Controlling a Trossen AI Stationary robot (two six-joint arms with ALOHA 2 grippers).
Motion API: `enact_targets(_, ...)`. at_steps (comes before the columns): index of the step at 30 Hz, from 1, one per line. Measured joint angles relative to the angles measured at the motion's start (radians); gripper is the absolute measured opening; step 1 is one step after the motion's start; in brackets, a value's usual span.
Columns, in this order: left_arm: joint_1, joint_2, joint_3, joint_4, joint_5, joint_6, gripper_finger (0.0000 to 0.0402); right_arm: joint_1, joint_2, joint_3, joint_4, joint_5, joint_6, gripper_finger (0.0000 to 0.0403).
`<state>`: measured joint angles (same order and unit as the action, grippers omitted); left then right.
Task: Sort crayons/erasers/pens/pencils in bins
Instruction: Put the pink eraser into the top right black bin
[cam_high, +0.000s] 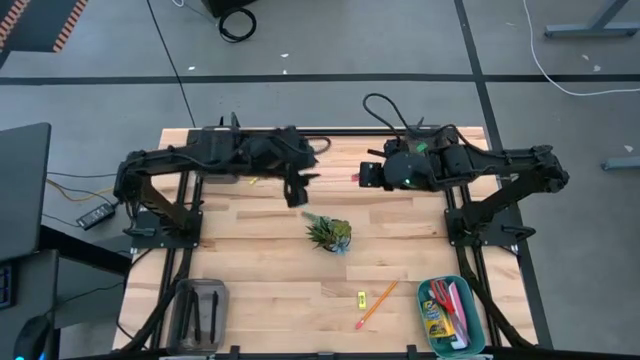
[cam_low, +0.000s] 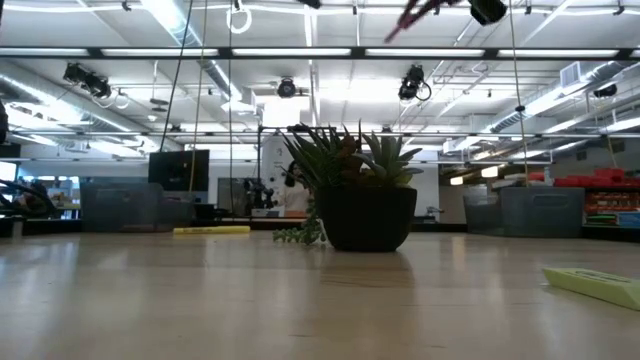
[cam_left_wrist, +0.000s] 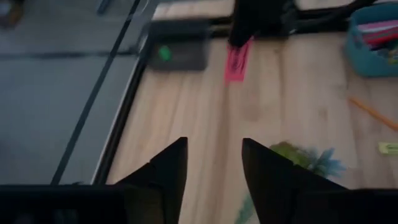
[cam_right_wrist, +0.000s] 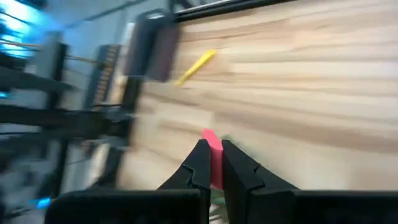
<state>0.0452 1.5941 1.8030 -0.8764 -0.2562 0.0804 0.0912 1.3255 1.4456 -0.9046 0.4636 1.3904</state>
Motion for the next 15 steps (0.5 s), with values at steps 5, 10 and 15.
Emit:
enact_targets(5, 0.038, -0.065, 0.000, -0.057, 0.019, -0.046, 0.0179, -0.136, -0.001, 0.000, -0.181, -0.045, -0.091, 0.0023)
enact_targets(10, 0.042, -0.124, 0.000, -0.051, 0.025, -0.128, 0.0174, -0.317, -0.001, 0.000, -0.352, -0.052, -0.238, 0.0023)
enact_targets(15, 0.026, -0.158, 0.000, -0.054, 0.024, -0.221, 0.0163, -0.525, -0.001, -0.029, -0.442, -0.081, -0.403, 0.0023)
